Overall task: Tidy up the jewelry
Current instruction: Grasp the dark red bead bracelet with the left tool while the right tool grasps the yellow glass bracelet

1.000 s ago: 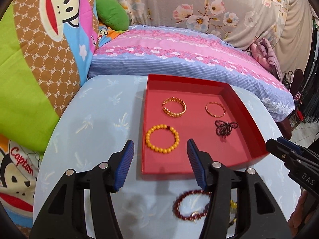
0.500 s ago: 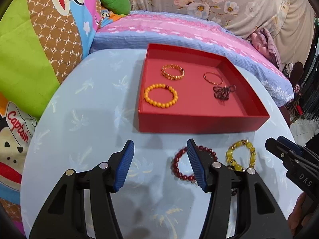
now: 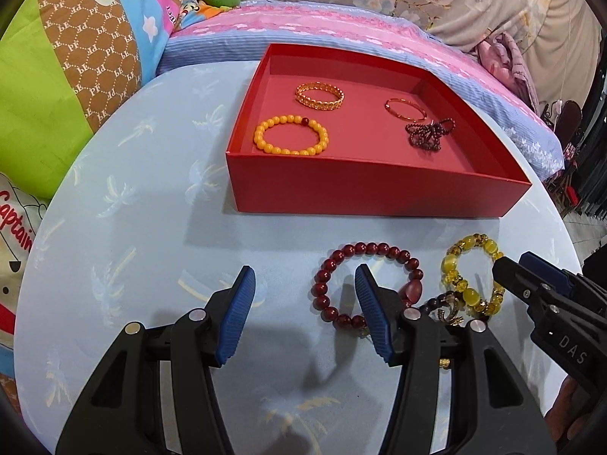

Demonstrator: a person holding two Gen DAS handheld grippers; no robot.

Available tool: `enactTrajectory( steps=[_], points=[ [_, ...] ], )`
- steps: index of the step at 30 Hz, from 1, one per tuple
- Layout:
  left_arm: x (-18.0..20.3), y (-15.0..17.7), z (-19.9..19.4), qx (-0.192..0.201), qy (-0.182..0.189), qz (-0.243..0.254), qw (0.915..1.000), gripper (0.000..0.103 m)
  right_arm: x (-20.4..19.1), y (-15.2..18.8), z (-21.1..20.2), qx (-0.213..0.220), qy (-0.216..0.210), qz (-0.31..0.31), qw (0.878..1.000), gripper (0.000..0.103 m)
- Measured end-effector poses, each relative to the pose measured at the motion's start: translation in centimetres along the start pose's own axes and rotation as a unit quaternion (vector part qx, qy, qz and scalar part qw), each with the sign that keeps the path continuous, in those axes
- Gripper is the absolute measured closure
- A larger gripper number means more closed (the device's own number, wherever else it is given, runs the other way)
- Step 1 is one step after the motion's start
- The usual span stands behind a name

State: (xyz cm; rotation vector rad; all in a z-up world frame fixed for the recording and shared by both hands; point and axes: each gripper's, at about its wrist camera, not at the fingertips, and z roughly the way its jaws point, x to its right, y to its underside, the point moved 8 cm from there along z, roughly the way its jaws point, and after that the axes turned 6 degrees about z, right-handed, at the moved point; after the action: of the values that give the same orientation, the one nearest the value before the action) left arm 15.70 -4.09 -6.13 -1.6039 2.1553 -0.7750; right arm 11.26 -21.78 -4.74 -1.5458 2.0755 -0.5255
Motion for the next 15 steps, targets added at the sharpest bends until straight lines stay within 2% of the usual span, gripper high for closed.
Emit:
enactTrajectory(
  steps=[4,9,15],
  points=[
    [0.23,-0.03,0.10,0.003,-0.008,0.008,0.9999,0.051,-0.14,0.34,0.71,-0.007,0.002,-0.003,1.000,0.065],
    [0.41,-0.10,-0.01,0.002,0.006,0.002,1.0000,0.051,-0.14,0.34,0.74,-0.008,-0.003,0.002,1.000,0.065],
    [0.84,0.12,0.18,0.005,-0.015,0.021,0.9997,0.052,-0.13,0.29,1.06,-0.005,0.008,-0.004,1.000,0.069]
  ],
)
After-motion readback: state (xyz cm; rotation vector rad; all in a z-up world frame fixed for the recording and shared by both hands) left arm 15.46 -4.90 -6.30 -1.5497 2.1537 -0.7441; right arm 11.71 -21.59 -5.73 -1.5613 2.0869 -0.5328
